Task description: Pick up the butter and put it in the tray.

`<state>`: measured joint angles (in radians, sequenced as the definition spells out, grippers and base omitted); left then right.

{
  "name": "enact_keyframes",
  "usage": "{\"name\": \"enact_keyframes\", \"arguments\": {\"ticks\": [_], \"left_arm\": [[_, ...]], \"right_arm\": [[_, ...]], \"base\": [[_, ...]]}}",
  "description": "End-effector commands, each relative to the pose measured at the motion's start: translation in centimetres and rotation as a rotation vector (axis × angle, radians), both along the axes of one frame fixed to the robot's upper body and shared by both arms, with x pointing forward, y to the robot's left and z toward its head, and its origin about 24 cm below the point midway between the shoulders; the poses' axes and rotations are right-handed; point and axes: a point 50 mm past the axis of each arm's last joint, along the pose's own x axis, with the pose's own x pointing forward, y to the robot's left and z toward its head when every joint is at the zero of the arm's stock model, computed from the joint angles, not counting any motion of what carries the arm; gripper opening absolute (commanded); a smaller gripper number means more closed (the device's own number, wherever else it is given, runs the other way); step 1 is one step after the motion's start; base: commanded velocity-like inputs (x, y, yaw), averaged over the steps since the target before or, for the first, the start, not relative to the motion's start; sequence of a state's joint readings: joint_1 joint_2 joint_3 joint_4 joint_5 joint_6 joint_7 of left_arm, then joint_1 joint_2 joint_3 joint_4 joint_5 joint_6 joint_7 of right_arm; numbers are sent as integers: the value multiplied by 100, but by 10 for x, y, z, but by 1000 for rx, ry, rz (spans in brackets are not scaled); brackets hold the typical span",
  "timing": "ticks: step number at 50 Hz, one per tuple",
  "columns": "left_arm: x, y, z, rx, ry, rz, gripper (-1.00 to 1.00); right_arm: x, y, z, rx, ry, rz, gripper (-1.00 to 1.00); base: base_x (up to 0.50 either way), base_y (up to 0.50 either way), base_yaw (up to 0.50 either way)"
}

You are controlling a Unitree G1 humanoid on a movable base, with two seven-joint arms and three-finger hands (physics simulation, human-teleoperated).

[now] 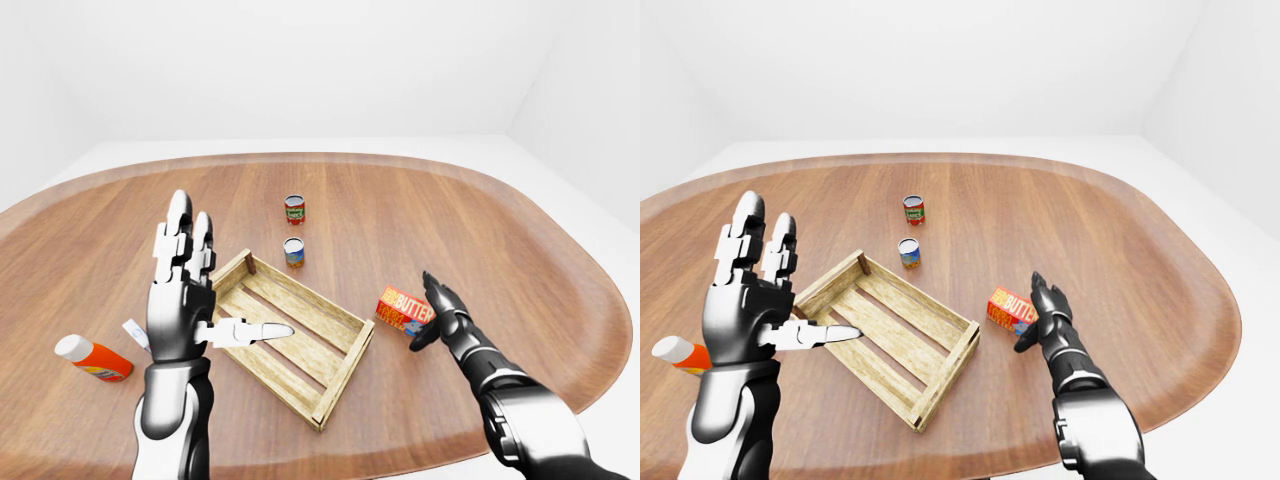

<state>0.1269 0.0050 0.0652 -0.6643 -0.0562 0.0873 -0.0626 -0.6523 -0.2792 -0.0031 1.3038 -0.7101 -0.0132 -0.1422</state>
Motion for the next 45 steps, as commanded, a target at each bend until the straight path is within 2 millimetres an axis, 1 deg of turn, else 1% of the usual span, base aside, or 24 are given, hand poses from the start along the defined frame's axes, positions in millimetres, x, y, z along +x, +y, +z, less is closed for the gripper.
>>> {"name": "enact_keyframes", "arguments": {"ticks": [1, 19, 32, 39, 40, 41, 45], "left_arm": [[0, 1, 1, 1, -3, 3, 100], [-1, 1, 3, 0, -13, 4, 100], [-2, 1, 4, -1, -20, 2, 100], [-3, 1, 7, -2, -32, 2, 100], [-3, 1, 7, -3, -33, 1, 100], [-3, 1, 7, -2, -32, 1, 100], [-3, 1, 6, -2, -30, 1, 100]], "right_arm": [[3, 0, 4, -7, -10, 5, 100], [-6, 7, -10, -3, 27, 11, 100], [-5, 9, -9, -5, 21, 14, 100], [-8, 12, -13, -14, 33, 32, 100], [-8, 12, -13, -18, 27, 34, -65], [-9, 12, -14, -18, 34, 36, -100], [-8, 12, -13, -18, 31, 38, -100]], "base": [[0, 0, 0], [0, 0, 0], [0, 0, 0], [0, 0, 0], [0, 0, 0], [0, 0, 0], [0, 0, 0]]}}
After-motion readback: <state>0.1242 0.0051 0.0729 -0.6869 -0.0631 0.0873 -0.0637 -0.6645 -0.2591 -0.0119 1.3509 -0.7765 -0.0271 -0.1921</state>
